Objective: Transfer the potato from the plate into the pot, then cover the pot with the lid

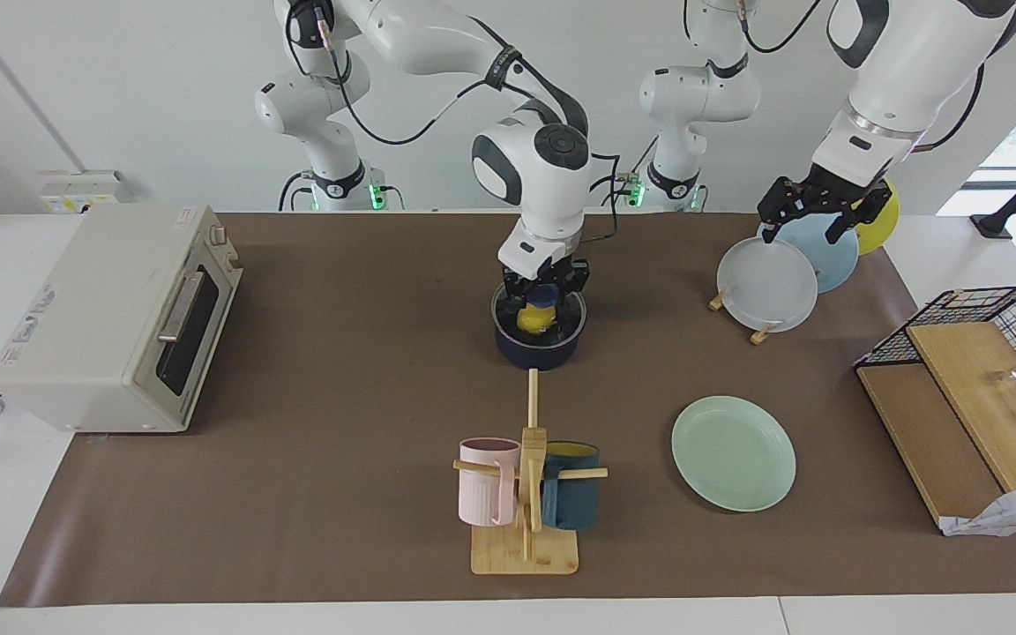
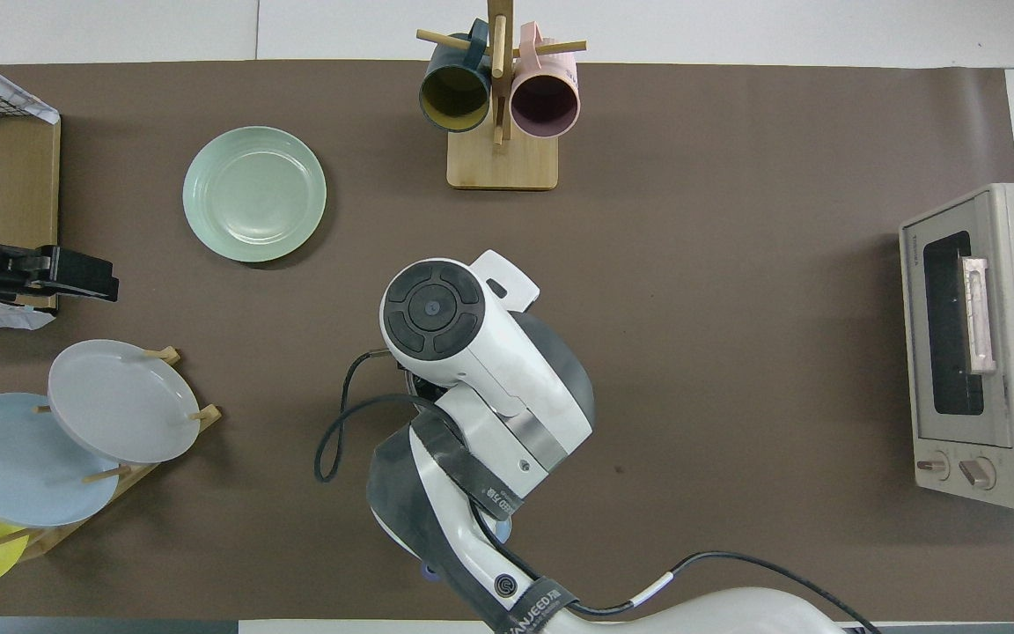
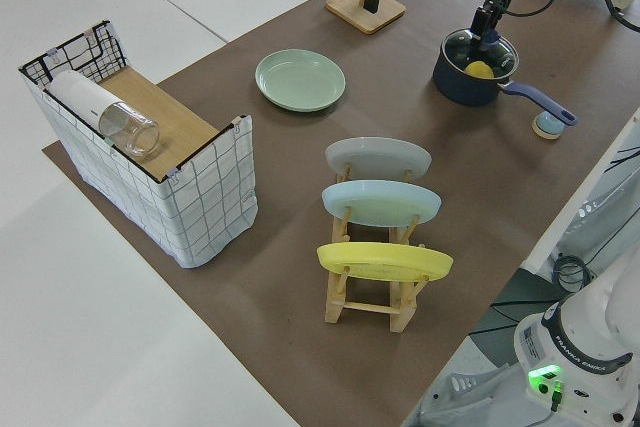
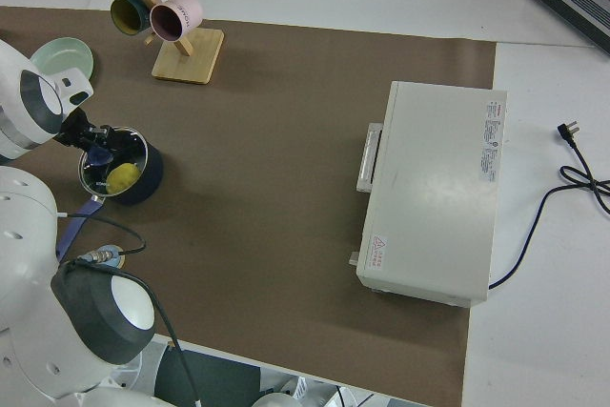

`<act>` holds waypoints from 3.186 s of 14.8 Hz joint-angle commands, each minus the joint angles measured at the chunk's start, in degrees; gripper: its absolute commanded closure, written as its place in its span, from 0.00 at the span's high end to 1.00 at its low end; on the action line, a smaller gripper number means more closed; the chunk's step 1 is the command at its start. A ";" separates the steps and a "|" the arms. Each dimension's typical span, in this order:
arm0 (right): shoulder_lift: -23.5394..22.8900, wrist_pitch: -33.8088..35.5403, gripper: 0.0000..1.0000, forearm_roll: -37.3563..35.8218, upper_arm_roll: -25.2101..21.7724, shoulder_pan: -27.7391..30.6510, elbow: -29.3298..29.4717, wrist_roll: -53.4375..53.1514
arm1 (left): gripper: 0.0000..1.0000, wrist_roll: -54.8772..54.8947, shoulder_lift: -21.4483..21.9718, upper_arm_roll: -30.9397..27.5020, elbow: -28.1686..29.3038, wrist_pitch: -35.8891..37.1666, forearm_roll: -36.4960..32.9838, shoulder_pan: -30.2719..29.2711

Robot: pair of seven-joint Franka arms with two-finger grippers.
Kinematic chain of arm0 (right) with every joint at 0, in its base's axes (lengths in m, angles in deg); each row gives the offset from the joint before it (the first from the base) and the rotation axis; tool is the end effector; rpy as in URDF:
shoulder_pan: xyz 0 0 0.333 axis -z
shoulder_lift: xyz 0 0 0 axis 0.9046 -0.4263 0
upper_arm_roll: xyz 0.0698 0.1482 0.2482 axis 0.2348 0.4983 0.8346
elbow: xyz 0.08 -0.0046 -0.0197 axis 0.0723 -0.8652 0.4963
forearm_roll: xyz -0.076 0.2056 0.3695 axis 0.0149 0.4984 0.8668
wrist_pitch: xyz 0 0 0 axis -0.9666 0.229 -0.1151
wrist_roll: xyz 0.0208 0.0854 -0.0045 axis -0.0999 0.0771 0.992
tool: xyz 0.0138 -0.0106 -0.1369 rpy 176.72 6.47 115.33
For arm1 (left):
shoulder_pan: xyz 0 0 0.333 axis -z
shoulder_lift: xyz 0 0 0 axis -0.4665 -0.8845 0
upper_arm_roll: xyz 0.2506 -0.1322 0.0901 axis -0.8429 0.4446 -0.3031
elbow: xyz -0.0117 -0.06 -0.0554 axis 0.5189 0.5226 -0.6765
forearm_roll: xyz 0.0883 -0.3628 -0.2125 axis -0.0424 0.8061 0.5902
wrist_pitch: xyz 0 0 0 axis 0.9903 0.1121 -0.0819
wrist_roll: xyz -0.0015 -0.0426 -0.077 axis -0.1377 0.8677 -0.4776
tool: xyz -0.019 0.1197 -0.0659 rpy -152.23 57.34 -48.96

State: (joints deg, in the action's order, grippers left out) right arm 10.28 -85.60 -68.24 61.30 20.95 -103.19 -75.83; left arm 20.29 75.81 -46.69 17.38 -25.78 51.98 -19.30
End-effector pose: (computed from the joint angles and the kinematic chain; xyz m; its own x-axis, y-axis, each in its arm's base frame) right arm 0.5215 0.4611 0.3409 0.9977 0.0555 -0.0382 0.0555 -0.9985 -0.0017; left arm 0.5697 -0.0721 0.5671 0.9955 -0.0932 -0.0140 -0.0930 -0.9955 0.0162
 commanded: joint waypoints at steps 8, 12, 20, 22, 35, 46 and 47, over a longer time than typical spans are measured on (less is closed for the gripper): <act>4.60 4.52 1.00 -0.85 -0.02 9.43 3.48 5.23 | 1.00 -0.86 0.41 0.41 0.23 0.37 -0.96 -0.25; 6.88 12.35 1.00 -0.67 -0.11 17.87 7.10 14.72 | 1.00 -0.86 0.41 0.41 0.23 0.11 -0.88 -0.33; 16.11 23.96 1.00 -0.15 -8.01 27.91 5.79 33.03 | 1.00 -0.77 0.41 0.41 0.23 -0.07 -0.88 -0.33; 16.99 26.50 1.00 -0.15 -10.47 28.17 5.96 33.12 | 1.00 -0.86 0.41 0.41 0.23 0.19 -0.88 -0.25; 22.88 23.98 1.00 -1.11 -11.36 30.55 -2.19 33.20 | 1.00 -1.12 0.50 0.49 0.41 0.29 -0.88 -0.25; 24.64 20.10 1.00 -5.16 -9.52 31.86 -5.64 34.61 | 1.00 -0.86 0.76 0.49 0.76 0.55 -0.88 -0.25; 24.73 20.01 1.00 -5.16 -9.25 31.87 -5.64 34.96 | 1.00 -0.77 0.76 0.49 0.76 0.55 -0.88 -0.25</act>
State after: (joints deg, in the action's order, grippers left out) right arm 33.97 -64.37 -72.47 50.93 52.32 -107.57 -42.43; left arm 19.92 75.82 -46.60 17.37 -25.69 51.98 -19.30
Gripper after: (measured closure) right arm 0.000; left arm 0.000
